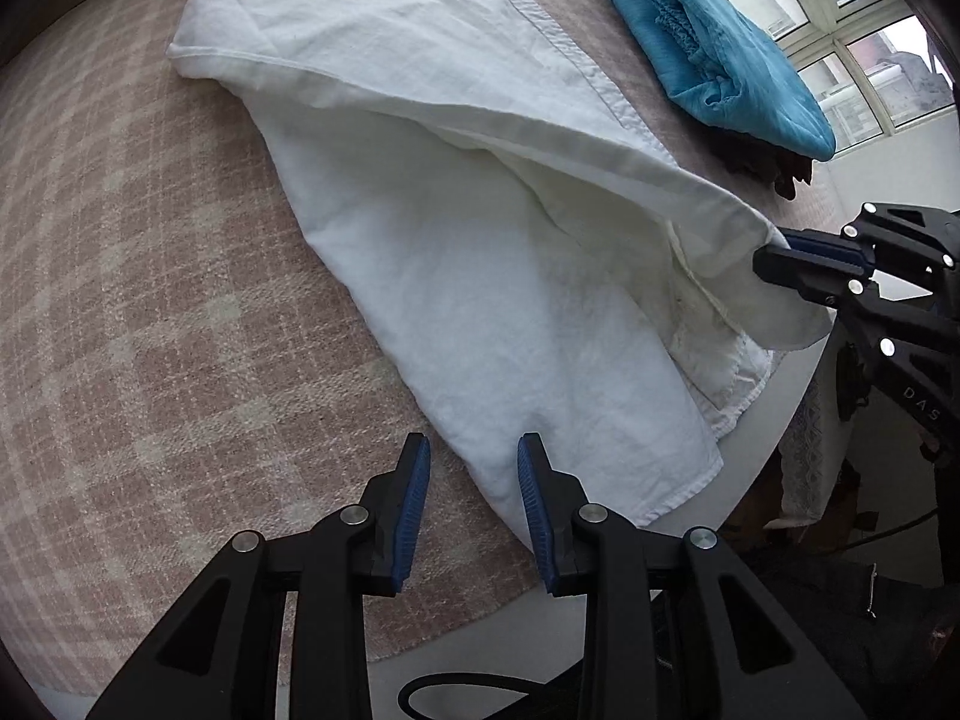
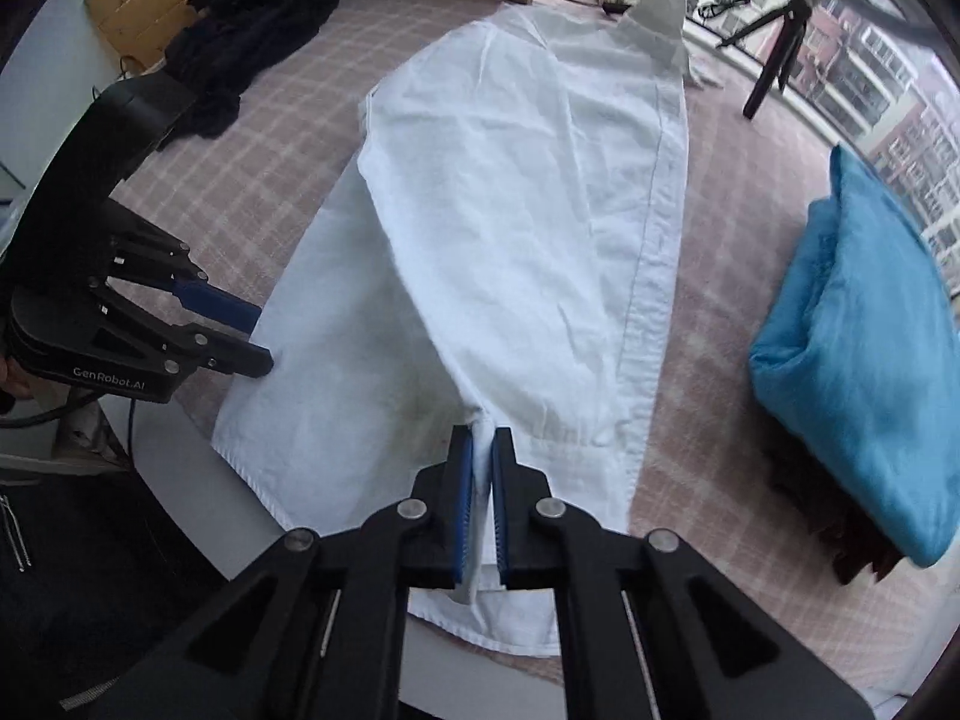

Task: Fold clothes

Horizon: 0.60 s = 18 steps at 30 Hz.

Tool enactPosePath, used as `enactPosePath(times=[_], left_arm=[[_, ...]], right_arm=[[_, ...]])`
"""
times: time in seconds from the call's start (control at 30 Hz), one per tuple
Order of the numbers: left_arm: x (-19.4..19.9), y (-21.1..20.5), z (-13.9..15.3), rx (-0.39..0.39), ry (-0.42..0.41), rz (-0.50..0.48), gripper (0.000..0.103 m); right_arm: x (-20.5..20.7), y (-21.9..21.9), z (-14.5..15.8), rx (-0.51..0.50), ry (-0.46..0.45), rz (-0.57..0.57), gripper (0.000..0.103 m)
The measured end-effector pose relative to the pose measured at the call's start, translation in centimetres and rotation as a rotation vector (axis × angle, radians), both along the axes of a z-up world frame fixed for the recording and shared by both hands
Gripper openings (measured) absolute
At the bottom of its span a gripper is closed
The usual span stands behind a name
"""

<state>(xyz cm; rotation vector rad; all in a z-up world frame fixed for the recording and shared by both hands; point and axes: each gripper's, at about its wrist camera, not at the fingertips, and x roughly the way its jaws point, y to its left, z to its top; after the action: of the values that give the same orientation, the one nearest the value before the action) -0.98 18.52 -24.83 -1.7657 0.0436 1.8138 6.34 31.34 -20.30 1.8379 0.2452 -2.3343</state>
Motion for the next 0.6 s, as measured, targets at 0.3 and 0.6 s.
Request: enactPosePath(times=[0.3,0.6], left_arm=[[0.8,-1.0,0.6,0.015,-0.024,0.006,0.029],[1.3,-0.3,1.1,0.011,-0.019,-0.037,0.03]], right_arm=[[0.6,0.5,-3.6,-0.067,-0.135,-0.011,0.008],[1.3,-0.2,-3.7,0.019,-0.105,0.019,0.028]])
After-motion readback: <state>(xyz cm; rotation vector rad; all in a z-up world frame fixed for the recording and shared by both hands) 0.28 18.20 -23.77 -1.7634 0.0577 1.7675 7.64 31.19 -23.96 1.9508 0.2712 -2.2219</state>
